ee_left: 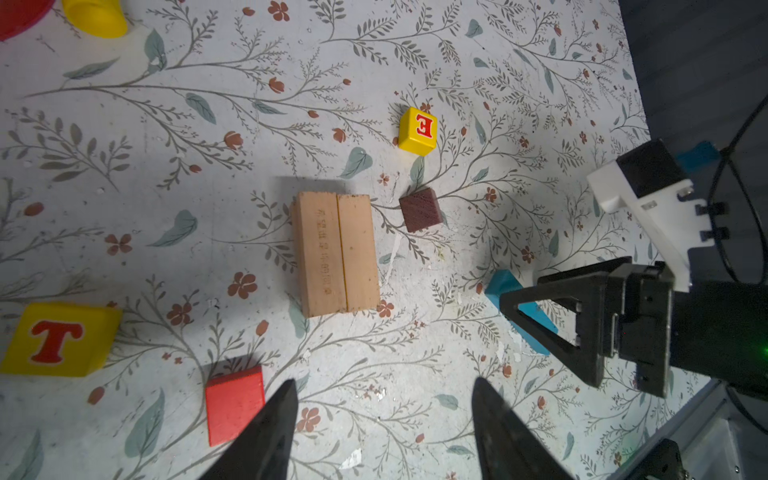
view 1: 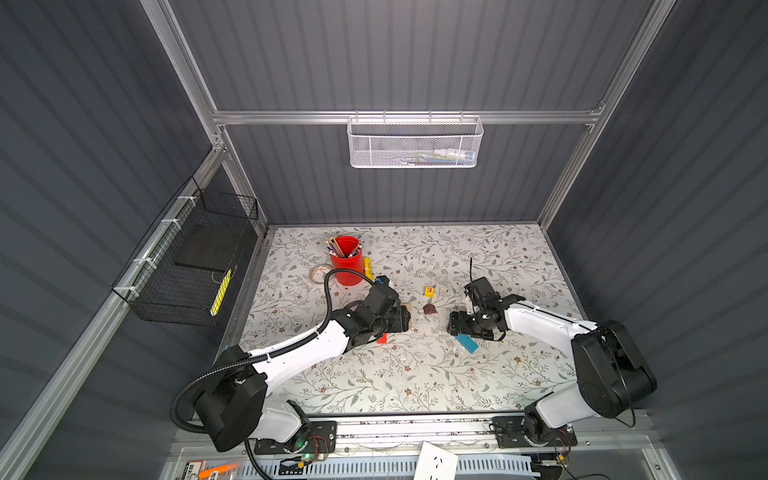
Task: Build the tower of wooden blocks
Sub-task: 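Grasp the long teal block with the right gripper, then lift the teal block with the right gripper and carry it toward the wooden blocks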
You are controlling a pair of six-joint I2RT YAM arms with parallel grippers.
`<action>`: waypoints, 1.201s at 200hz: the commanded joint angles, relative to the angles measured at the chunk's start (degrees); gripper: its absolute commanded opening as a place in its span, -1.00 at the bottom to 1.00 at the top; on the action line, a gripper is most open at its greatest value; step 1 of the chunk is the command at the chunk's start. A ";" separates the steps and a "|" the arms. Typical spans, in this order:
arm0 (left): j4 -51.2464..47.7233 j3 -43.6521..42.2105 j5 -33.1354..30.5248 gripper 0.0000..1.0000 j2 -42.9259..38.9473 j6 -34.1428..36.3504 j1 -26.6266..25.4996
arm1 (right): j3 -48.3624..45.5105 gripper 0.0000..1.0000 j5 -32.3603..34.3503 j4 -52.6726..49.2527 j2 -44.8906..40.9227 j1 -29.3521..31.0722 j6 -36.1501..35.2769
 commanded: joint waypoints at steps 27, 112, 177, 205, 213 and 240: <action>-2.99 0.66 -2.20 0.35 0.08 0.86 -0.29 | -0.43 0.72 3.31 -2.93 0.11 6.28 1.54; -4.35 1.36 -3.56 0.37 -0.36 1.33 -0.28 | 4.67 0.41 17.26 -8.80 4.07 14.74 8.31; -4.45 1.65 -3.66 0.38 -0.07 1.66 -0.28 | 4.92 0.15 14.43 -6.79 5.58 14.74 14.40; -4.91 1.75 -3.84 0.38 -0.30 1.93 -0.28 | 4.56 0.04 17.28 -7.91 5.21 14.74 16.29; -5.02 1.71 -4.06 0.38 -0.38 2.08 -0.29 | 4.47 0.03 17.37 -7.82 5.30 14.74 16.33; -5.04 1.55 -4.29 0.38 -0.38 2.26 -0.29 | 5.08 0.01 17.19 -8.23 6.51 14.74 17.00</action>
